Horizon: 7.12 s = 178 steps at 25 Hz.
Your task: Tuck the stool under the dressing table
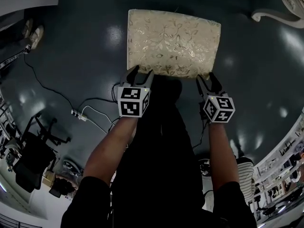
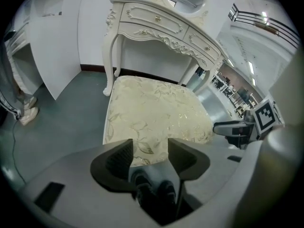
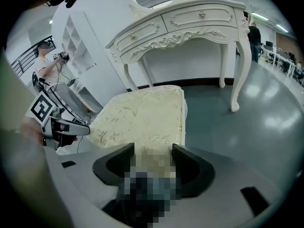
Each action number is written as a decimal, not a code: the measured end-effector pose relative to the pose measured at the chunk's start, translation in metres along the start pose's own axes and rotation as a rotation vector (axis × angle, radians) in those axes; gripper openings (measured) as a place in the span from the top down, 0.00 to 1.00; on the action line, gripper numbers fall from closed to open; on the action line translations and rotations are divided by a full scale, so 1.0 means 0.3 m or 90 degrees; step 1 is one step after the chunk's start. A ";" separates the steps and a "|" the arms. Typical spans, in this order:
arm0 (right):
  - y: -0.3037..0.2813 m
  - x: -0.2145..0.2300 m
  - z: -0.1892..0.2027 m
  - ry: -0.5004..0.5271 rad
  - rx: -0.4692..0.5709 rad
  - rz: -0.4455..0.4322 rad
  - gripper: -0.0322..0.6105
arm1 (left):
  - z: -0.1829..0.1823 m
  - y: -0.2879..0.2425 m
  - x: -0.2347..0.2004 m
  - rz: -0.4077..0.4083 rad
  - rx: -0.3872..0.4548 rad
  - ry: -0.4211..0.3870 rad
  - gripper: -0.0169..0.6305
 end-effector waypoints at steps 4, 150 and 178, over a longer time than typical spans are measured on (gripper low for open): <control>-0.002 -0.004 0.000 -0.015 -0.025 -0.015 0.56 | -0.010 0.005 -0.037 -0.003 -0.024 0.043 0.53; -0.532 0.526 -0.869 0.000 -0.004 -0.024 0.45 | -1.069 -0.523 -0.070 0.137 -0.111 -0.008 0.25; -0.562 0.657 -1.021 0.038 -0.014 -0.024 0.45 | -1.232 -0.580 0.016 0.136 -0.089 -0.007 0.25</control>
Point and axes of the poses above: the fingertips, and each gripper's own axes: y backward along the fingers, x to its right, z out of its underside, the point moved 1 cm from there along y, backward along the fingers, and after that the axes turned 15 degrees about y, right-handed, at the moved point
